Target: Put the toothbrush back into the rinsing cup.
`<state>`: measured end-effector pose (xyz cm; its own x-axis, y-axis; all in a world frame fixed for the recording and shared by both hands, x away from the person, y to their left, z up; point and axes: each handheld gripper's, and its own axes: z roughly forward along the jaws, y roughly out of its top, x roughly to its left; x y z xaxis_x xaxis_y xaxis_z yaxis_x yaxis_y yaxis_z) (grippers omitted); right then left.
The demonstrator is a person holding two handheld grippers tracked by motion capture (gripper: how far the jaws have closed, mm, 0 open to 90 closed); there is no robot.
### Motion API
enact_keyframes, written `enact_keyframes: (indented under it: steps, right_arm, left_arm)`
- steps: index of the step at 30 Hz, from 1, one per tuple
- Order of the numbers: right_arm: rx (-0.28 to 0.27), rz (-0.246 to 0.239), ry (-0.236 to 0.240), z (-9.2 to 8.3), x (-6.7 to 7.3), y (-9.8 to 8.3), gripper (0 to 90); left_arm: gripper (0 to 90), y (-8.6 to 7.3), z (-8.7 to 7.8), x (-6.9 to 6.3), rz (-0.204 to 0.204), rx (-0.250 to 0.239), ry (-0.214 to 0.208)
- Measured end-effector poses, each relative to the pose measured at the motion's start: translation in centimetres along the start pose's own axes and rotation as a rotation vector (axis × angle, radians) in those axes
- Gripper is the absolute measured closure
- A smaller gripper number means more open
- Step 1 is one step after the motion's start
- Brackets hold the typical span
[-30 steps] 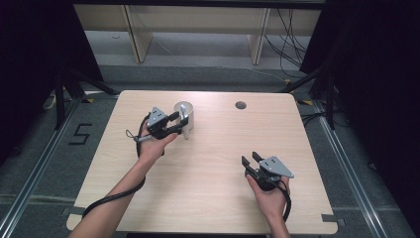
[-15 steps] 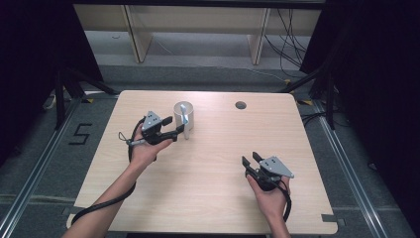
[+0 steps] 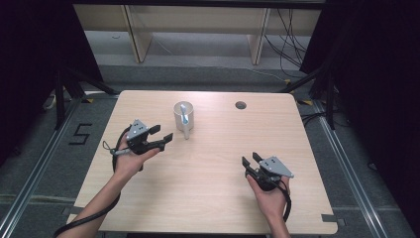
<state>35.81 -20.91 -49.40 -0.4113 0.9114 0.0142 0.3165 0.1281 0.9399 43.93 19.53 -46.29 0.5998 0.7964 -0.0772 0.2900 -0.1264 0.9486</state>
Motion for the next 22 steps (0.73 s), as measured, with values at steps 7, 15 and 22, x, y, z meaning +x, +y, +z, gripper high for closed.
enact_keyframes:
  steps: [7,15,22]
  right_arm:
    - [-0.001,-0.027,-0.007,0.1,-0.1,-0.2,54.4]
    - [0.006,-0.014,0.009,0.3,-0.1,-0.3,54.4]
    - [0.016,-0.014,0.009,0.4,0.0,-0.5,54.2]
  left_arm:
    - [35.6,-2.6,-2.8,0.4,0.006,0.011,0.03]
    - [35.6,-5.1,-5.3,0.3,0.002,-0.005,0.075]
    - [36.1,-7.0,-6.5,-0.2,-0.013,-0.036,0.105]
